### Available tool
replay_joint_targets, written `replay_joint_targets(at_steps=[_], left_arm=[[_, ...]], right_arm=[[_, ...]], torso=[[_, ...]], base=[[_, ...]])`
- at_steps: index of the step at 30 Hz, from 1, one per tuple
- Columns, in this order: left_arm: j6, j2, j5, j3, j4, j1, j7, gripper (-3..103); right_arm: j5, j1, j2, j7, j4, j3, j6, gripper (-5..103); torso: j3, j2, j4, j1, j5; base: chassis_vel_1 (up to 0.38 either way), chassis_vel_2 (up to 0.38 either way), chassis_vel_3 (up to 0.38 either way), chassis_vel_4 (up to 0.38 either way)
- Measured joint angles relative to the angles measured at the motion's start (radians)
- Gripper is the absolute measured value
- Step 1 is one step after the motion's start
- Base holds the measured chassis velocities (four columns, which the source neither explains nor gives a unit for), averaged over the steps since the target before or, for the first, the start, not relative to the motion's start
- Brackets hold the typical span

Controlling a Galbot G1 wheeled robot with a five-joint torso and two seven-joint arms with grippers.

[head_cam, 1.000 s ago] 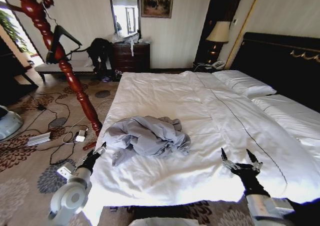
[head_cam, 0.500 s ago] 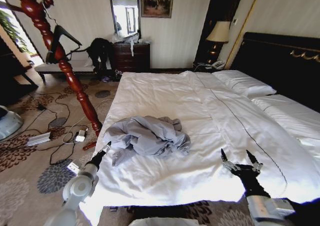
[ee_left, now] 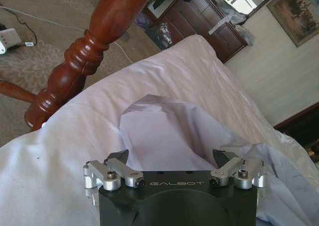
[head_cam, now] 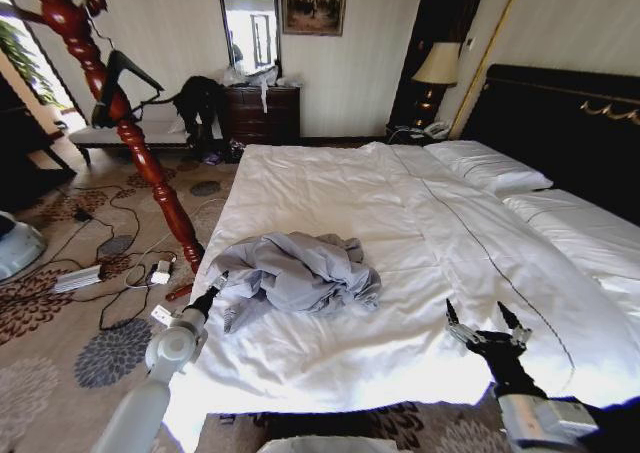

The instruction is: Pick up the clothes from the bed and hang them on the clothes hanger.

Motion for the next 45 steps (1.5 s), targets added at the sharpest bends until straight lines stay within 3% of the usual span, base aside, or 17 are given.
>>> replay_joint_targets(at_steps=[4,7,15,17,21,23,29,38,45], left_arm=[[0.011,0.000,0.006,0.017,0.034,-0.018,-0.004,95],[0.015,-0.003,0.016,0.029,0.048,-0.031,-0.009,92],[0.010,-0.005,0.022,0.048,0.088,-0.075,-0.006,54],[0.008,-0.006,0.023,0.050,0.088,-0.076,-0.006,54],[0.007,-0.007,0.028,0.056,0.071,-0.066,-0.006,32],[0.006,-0.007,0.032,0.056,0.066,-0.061,-0.006,32],[0.000,0.003,0.041,0.055,0.047,-0.047,-0.007,6],[-0.005,0.026,0.041,0.054,-0.012,-0.038,-0.014,0],[-0.017,0.078,0.044,0.029,-0.167,0.012,-0.008,0]], right_arm=[[0.006,0.001,-0.004,0.004,0.004,0.009,-0.005,100],[0.008,0.002,-0.004,0.007,0.005,0.011,-0.008,100],[0.009,-0.002,0.002,0.009,0.006,0.021,-0.011,100],[0.010,-0.001,0.001,0.009,0.006,0.021,-0.011,100],[0.014,0.007,-0.001,0.009,0.002,0.018,-0.013,100],[0.014,0.008,-0.001,0.009,0.000,0.017,-0.013,100],[0.014,0.012,0.001,0.010,0.000,0.011,-0.014,100],[0.018,0.014,0.000,0.010,0.001,0.007,-0.013,100],[0.024,0.019,0.000,0.011,0.004,-0.005,-0.012,100]], torso=[[0.000,0.000,0.0000,0.000,-0.0001],[0.000,0.000,0.0000,0.000,0.0000],[0.000,0.000,-0.0001,0.000,-0.0001],[0.000,0.000,-0.0001,0.000,-0.0001],[0.000,0.000,-0.0001,0.000,0.0000],[0.000,0.000,0.0000,0.000,-0.0001],[0.000,0.000,-0.0001,0.000,0.0000],[0.000,0.000,-0.0001,0.000,-0.0001],[0.000,0.000,-0.0001,0.000,-0.0002]], base=[[0.000,0.000,0.000,0.000],[0.000,0.000,0.000,0.000],[0.000,0.000,0.000,0.000],[0.000,0.000,0.000,0.000],[0.000,0.000,0.000,0.000],[0.000,0.000,0.000,0.000],[0.000,0.000,0.000,0.000],[0.000,0.000,0.000,0.000],[0.000,0.000,0.000,0.000]])
